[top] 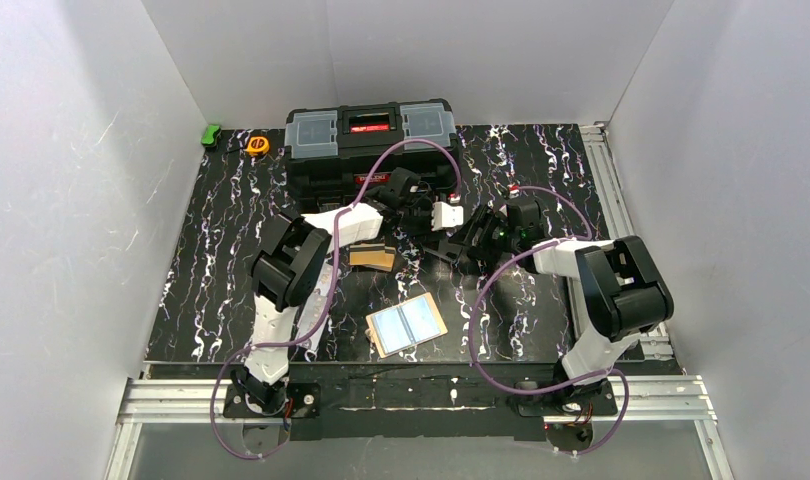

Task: Put the credit cards into the card holder
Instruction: Pick up the credit card from the center of the board.

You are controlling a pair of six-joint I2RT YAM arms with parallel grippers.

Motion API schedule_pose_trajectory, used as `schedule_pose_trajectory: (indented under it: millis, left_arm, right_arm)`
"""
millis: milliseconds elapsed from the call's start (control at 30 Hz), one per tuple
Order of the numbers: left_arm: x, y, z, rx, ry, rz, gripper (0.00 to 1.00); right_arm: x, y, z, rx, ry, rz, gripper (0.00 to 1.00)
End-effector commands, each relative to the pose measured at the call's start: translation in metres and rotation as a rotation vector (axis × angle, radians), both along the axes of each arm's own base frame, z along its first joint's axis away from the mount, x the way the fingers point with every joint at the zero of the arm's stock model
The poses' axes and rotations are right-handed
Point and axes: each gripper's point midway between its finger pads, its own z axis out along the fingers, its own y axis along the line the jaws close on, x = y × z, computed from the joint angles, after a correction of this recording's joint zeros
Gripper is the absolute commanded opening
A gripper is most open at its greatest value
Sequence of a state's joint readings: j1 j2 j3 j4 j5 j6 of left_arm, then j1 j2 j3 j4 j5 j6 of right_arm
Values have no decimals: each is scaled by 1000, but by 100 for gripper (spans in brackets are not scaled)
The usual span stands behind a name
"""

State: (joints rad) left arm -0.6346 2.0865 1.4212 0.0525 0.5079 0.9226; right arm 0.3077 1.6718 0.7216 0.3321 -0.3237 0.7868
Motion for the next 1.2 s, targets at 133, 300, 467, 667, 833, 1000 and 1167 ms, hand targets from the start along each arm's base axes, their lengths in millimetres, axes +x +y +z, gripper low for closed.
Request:
schedule_pose_trajectory:
  millis: [133, 300, 467, 667, 833, 1000, 1167]
  left_arm:
    - [-36, -7, -1, 21, 74, -77, 53]
    - [-46, -6, 16, -6, 114, -46, 53]
    - [-12, 12, 58, -71, 78, 123, 65]
    - [17, 56, 54, -19, 23, 266, 64]
    - [20, 60, 32, 51, -10, 254, 59]
    - [20, 53, 18, 72, -42, 212, 58]
    - [16, 45, 13, 75, -47, 190, 57]
  right_arm:
    - [0, 10, -4, 87, 3, 9, 75]
    - [-6, 9, -9, 82, 14, 0, 75]
    - [-11, 5, -13, 69, 20, -10, 74]
    - [-12, 6, -12, 74, 16, -11, 74]
    - [-10, 6, -10, 78, 7, -14, 72]
    - [-11, 5, -10, 80, 3, -18, 72]
    - [-15, 4, -11, 88, 5, -24, 71]
